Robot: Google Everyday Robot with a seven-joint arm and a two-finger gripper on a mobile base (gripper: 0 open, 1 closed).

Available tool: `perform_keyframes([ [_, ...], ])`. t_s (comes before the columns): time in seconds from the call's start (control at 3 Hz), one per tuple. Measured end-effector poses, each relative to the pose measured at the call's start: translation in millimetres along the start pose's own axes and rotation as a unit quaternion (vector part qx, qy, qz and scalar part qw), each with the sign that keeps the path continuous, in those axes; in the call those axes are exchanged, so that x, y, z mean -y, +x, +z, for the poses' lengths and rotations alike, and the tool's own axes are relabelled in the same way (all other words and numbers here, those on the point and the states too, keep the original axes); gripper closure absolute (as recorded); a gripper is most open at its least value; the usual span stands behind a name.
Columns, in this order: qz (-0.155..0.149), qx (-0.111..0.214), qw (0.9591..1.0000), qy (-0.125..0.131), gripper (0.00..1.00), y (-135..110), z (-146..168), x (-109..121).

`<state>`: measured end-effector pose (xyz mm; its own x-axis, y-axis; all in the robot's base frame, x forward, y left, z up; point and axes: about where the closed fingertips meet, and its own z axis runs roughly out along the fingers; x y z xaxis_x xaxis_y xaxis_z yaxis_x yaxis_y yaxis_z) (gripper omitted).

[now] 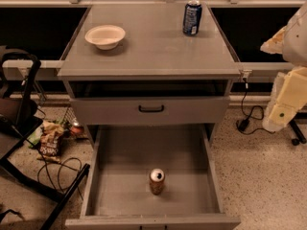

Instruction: Pick orange can from middle drawer and place on counter

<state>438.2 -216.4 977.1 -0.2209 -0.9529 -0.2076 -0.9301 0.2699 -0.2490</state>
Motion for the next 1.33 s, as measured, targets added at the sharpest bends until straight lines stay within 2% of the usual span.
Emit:
perform_keyframes([
  [0.33,0.0,0.0,1.0,0.0,0.0,0.0,0.0,0.0],
  [0.67,0.001,-0.013,0.9999,0.002,0.0,5.2,-6.9,11.4],
  [1.0,0.004,-0.001,0.9999,-0.014,0.0,12.8,8.8,14.3],
  [1.33,-0.024,0.056,0.9973,-0.042,0.0,7.8,47.9,-8.3],
])
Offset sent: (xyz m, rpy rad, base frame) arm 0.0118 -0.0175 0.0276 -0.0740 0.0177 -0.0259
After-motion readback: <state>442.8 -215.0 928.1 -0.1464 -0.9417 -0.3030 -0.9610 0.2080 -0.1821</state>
